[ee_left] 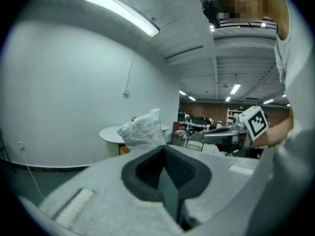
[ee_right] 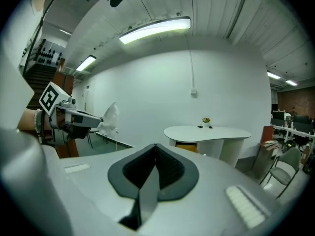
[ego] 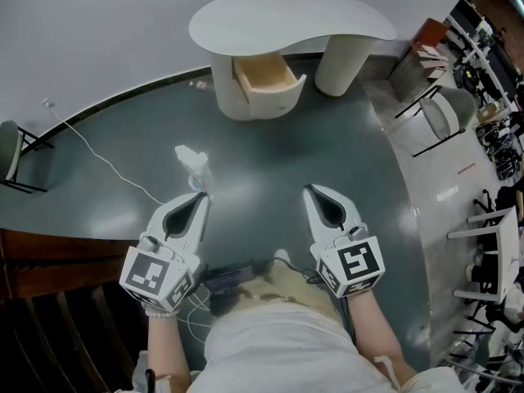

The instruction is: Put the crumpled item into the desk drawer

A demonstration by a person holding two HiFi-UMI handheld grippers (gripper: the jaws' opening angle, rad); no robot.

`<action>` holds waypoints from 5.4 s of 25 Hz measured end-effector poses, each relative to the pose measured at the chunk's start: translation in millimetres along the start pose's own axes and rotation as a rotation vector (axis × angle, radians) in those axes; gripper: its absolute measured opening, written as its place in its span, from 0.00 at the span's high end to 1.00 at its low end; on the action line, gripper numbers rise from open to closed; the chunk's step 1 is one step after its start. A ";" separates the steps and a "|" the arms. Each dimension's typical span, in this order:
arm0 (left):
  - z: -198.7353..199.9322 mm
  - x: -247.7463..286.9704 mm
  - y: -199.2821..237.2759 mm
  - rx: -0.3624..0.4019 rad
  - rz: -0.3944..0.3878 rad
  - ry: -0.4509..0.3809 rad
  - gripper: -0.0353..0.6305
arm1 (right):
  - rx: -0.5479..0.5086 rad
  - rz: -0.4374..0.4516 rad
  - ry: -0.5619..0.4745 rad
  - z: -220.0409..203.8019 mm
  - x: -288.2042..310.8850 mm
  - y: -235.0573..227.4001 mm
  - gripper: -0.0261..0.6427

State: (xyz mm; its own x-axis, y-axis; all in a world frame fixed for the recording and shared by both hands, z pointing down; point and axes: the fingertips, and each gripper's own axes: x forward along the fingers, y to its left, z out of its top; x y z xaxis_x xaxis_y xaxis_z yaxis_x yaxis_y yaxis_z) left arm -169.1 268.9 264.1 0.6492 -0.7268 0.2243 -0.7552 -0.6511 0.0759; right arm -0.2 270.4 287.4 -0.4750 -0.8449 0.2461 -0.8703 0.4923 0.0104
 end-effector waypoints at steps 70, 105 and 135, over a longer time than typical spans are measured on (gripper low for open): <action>59.0 265.2 114.4 0.045 0.062 0.030 0.95 | 0.035 0.070 0.030 20.4 218.0 -230.0 0.95; 31.7 442.7 234.5 0.131 -0.229 0.169 0.95 | 0.123 -0.137 0.114 13.4 357.5 -301.5 0.95; -119.8 537.0 241.4 0.171 -0.481 0.443 0.95 | 0.214 -0.204 0.246 -57.1 400.9 -319.3 0.95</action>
State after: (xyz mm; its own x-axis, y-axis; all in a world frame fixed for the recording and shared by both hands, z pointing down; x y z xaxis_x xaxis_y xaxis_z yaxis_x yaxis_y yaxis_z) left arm -13.7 -252.4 519.2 0.7838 -0.2126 0.5835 -0.3425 -0.9317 0.1206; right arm 94.7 -213.5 438.1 -0.2661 -0.8329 0.4853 -0.9637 0.2419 -0.1132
